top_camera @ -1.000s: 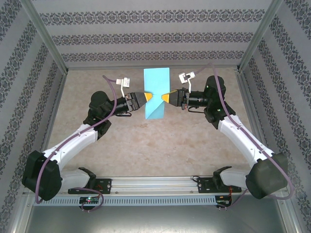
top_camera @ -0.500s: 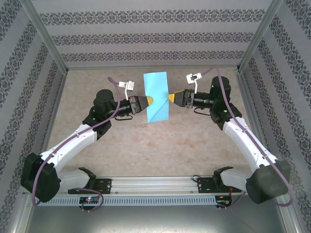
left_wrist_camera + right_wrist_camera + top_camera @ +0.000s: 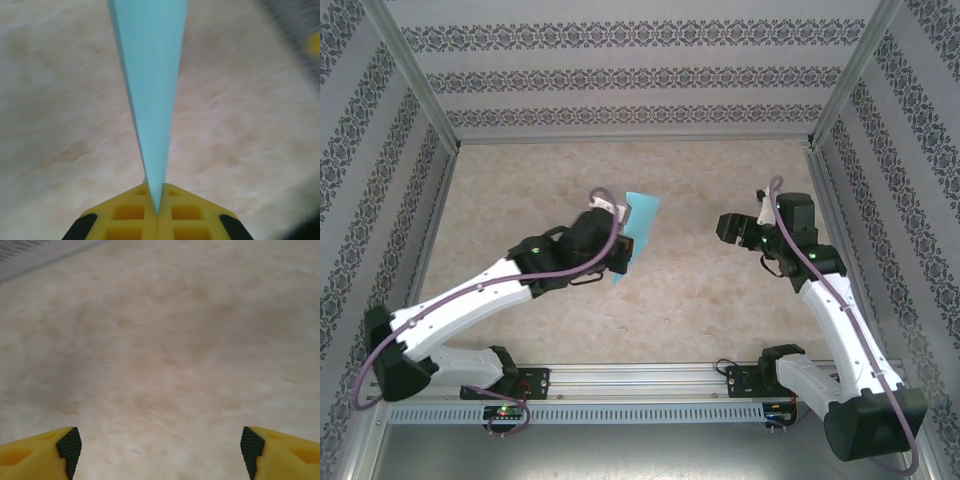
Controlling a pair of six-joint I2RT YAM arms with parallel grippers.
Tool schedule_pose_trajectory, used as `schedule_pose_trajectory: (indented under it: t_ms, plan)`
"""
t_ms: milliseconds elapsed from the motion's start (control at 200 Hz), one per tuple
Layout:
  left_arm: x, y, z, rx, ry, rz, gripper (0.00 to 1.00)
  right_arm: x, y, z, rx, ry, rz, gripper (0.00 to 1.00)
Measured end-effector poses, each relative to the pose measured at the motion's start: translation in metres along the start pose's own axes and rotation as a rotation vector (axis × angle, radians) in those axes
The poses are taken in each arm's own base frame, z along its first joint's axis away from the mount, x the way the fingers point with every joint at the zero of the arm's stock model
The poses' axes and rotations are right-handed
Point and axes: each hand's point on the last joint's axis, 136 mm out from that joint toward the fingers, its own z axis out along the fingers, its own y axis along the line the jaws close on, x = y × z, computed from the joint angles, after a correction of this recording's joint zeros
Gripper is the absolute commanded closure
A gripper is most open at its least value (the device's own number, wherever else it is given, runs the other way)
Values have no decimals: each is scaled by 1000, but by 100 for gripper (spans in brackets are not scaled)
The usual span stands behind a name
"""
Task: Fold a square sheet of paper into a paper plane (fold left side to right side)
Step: Turn over the paper at the center of the table.
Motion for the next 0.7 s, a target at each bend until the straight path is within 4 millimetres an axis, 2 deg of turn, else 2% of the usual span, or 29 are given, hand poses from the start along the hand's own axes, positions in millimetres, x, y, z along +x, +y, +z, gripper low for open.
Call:
schedule_pose_trajectory:
  t_ms: [50, 145, 345, 530, 655, 699]
  plan:
    - [12, 7, 9, -130, 57, 39, 100, 7, -11, -1, 50, 6, 3, 3]
    - [28, 21, 23, -354, 150, 98, 100, 10, -23, -6, 117, -2, 1, 2]
    - [67, 52, 57, -714, 341, 200, 100, 10, -35, -15, 191, -27, 0, 2]
    - [103, 59, 93, -829, 488, 256, 99, 14, -40, -18, 214, -33, 1, 2]
    - [114, 52, 114, -812, 550, 229, 95, 20, -43, -17, 217, -23, 3, 2]
    - [114, 49, 120, -795, 568, 214, 90, 21, -43, -17, 218, -19, 3, 2]
